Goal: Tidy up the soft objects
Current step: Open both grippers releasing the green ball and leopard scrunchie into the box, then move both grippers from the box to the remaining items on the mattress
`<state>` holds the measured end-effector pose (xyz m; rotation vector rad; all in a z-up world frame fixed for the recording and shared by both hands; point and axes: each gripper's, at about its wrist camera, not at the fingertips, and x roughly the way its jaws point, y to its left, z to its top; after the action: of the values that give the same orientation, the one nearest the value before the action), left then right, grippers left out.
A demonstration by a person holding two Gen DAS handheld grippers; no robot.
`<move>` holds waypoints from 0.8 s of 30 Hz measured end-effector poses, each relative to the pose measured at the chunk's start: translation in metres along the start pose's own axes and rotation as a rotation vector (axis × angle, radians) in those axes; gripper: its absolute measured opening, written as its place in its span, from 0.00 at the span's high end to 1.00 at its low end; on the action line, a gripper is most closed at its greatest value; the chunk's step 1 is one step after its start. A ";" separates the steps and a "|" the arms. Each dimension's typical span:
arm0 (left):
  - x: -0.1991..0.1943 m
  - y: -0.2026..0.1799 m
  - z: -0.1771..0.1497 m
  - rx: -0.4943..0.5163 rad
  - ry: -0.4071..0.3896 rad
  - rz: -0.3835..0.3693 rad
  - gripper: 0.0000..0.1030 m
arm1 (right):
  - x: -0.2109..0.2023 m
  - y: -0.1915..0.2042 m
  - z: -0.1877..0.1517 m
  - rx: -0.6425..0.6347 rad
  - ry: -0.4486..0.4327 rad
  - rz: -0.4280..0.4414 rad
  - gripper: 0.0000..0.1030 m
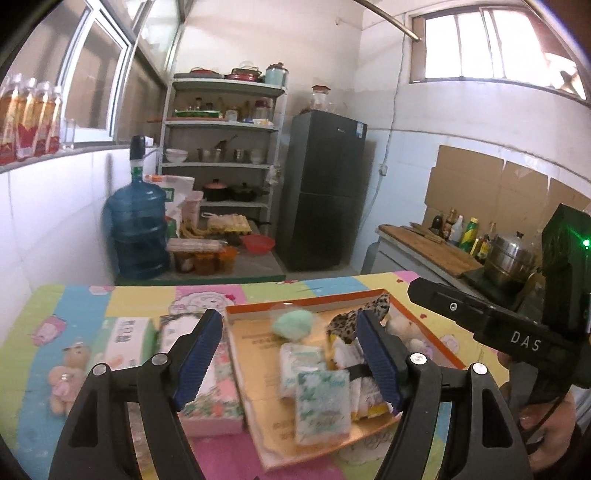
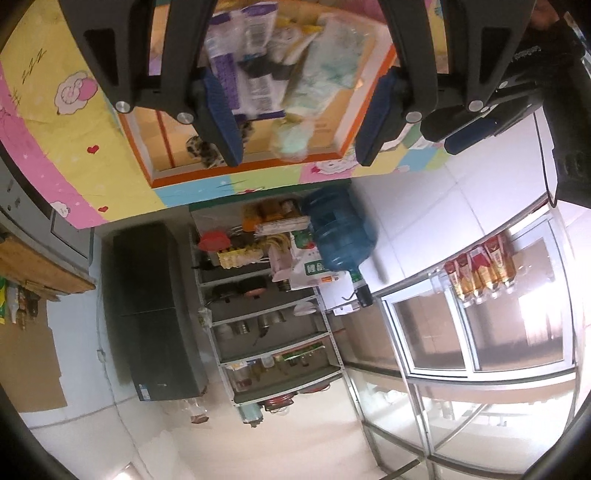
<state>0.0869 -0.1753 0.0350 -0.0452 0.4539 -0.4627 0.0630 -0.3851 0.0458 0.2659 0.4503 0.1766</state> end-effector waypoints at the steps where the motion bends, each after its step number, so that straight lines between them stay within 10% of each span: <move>1: -0.005 0.002 -0.002 0.000 -0.003 0.003 0.26 | -0.001 0.003 -0.001 0.000 0.002 0.000 0.39; 24: -0.100 0.113 -0.031 -0.130 -0.065 0.119 0.26 | -0.025 0.101 -0.038 -0.079 -0.008 0.063 0.34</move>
<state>0.0417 -0.0280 0.0318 -0.1579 0.4195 -0.3132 0.0129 -0.2861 0.0523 0.2038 0.4264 0.2542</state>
